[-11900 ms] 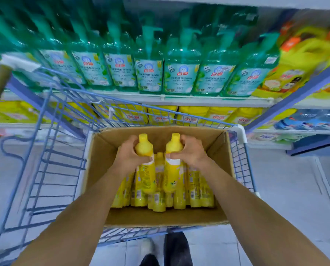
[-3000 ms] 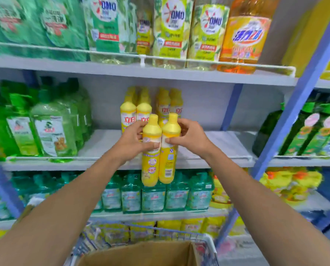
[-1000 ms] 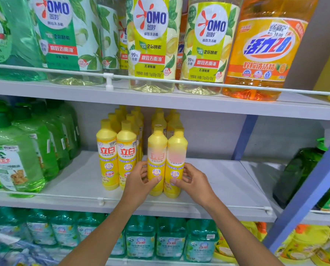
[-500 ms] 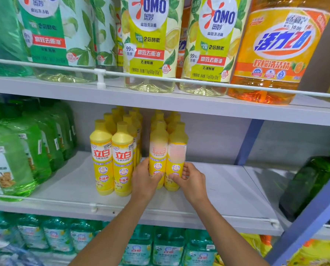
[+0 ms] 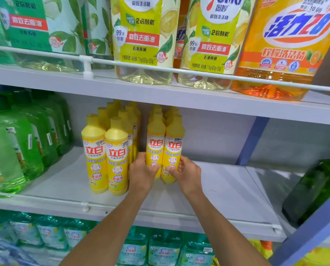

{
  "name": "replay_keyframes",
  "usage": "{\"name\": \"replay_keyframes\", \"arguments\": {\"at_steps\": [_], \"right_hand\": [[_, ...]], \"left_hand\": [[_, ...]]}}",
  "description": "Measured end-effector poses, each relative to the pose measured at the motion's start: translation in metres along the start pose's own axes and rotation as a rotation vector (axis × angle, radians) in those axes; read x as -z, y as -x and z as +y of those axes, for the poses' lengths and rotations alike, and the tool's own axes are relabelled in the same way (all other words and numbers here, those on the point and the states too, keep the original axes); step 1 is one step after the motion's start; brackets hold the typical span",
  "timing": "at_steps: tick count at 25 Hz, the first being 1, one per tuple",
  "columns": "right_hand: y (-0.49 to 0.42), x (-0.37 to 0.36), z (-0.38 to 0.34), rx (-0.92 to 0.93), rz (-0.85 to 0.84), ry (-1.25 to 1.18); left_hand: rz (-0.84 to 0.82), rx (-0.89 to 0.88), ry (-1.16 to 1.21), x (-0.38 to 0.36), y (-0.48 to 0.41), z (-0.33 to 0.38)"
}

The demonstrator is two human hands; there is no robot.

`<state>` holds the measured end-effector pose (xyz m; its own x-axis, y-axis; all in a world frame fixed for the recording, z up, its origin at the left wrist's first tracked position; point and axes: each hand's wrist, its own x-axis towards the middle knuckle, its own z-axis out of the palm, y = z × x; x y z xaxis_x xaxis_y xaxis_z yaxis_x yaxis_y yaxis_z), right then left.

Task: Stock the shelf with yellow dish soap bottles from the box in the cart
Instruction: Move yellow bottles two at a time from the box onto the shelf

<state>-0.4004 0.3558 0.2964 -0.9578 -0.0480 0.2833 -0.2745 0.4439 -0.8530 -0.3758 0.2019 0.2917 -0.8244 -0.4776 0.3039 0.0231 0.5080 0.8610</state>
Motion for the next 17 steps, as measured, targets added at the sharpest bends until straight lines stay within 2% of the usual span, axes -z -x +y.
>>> {"name": "replay_keyframes", "arguments": {"at_steps": [5,7,9,12,17], "right_hand": [[0.002,0.0,-0.007,-0.025,-0.018,0.031],[0.0,0.004,-0.011,-0.049,-0.069,0.085],[0.003,0.013,-0.02,-0.06,-0.125,0.181],[0.019,0.034,-0.033,-0.056,-0.18,0.449],[0.089,0.062,-0.069,-0.001,-0.279,0.762]], "left_hand": [[-0.045,0.022,0.01,0.005,0.002,0.004],[-0.115,0.026,0.013,0.011,0.001,0.004],[-0.203,-0.009,-0.037,0.021,0.006,0.006],[-0.31,-0.062,-0.169,0.033,0.019,0.009],[-0.537,-0.335,-0.492,0.075,0.058,0.022]]}}
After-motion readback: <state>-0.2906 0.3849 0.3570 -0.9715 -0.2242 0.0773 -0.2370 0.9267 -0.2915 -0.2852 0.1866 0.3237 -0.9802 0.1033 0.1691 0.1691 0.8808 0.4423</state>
